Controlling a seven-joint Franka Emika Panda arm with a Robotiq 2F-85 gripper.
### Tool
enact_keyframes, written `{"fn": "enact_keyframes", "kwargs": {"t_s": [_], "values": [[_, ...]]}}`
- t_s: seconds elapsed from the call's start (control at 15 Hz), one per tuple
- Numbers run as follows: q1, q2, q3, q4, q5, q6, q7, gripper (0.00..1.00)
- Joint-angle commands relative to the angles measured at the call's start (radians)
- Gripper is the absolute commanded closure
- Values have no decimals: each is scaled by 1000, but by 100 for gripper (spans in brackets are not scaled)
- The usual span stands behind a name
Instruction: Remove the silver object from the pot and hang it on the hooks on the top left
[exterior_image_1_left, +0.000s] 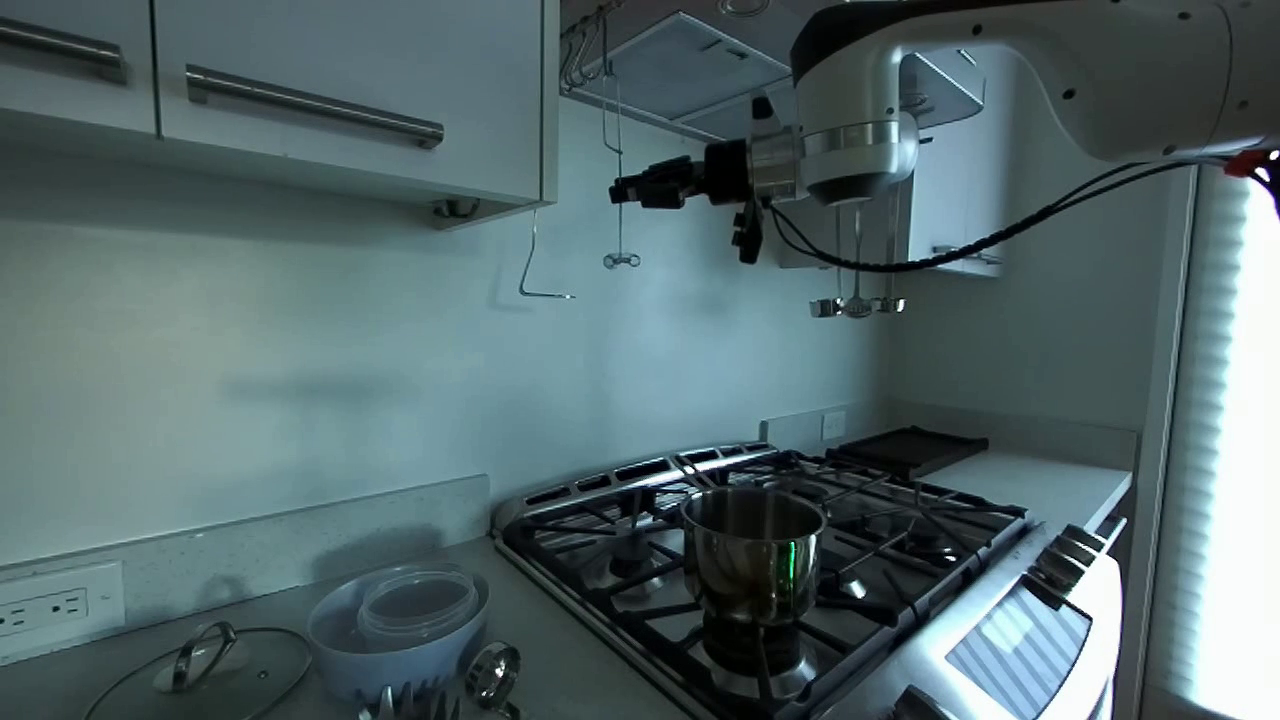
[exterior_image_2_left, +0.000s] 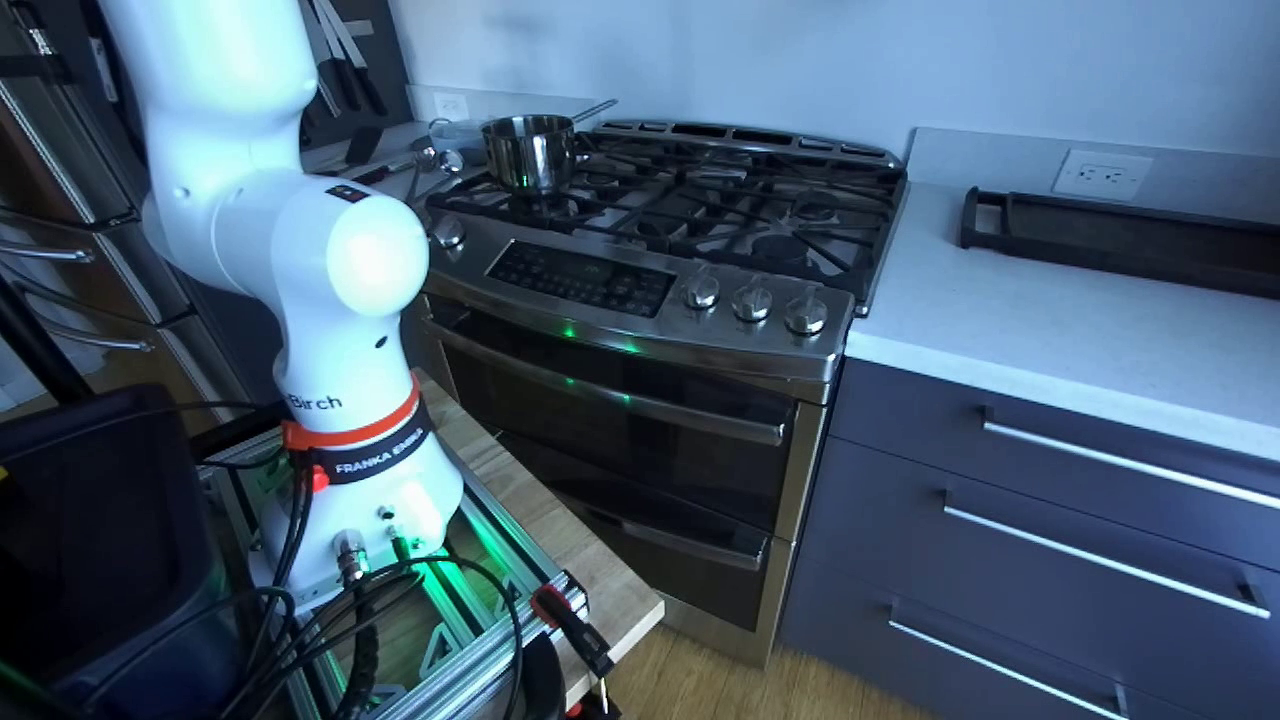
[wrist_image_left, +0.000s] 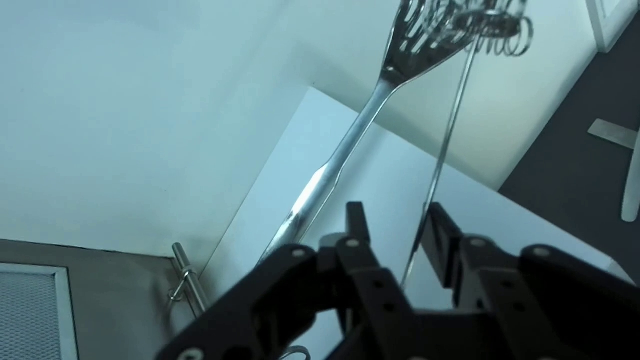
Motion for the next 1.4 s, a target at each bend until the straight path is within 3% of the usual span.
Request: {"fn": "enact_keyframes", "kwargs": {"t_s": [0.0, 0.33, 0.73, 1.33], "values": [[1, -25, 0, -36, -5, 9, 13, 33], [-14, -81, -20, -126, -94, -59, 138, 0], [-44, -181, -56, -227, -282, -208, 382, 0], [-137, -324, -100, -209, -474, -697, 830, 0]]}}
